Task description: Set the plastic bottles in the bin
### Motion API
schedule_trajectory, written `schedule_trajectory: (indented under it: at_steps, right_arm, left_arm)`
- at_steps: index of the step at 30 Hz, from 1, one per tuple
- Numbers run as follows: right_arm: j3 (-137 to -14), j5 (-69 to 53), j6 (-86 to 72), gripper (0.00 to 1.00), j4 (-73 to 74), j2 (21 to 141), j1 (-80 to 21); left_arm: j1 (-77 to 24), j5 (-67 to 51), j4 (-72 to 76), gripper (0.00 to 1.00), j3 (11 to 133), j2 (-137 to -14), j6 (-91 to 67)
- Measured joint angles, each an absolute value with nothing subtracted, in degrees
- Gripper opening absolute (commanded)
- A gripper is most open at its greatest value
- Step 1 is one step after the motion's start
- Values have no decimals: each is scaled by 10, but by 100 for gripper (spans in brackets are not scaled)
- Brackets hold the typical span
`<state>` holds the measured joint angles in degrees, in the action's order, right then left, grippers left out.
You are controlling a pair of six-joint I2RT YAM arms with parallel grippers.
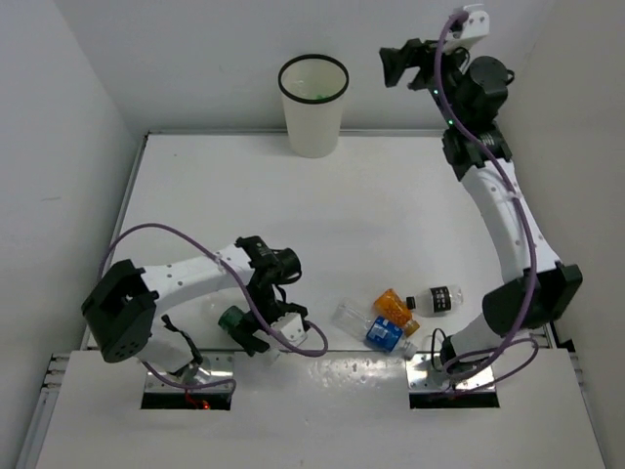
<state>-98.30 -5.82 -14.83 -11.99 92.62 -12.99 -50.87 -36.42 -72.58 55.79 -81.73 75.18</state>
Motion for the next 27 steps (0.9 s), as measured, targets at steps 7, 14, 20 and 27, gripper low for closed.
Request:
schedule_trajectory:
  at_steps: [7,14,20,27]
  right_arm:
    - [-876,-98,-157,100,24,845,-63]
    - [-808,-128,-160,93,117,803,-48]
    - [-777,-141,-156,90,136,751,-45]
    - [-723,-151,-141,85,146,700,-24]
  left_arm:
    - [-570,-278,-636,96,484,-853,635]
    - [-599,-192,-546,73,448,-874,534]
    - [-597,-140,-474,25,429,-857,499]
    - [-523,-134,-455,0,515,-846,543]
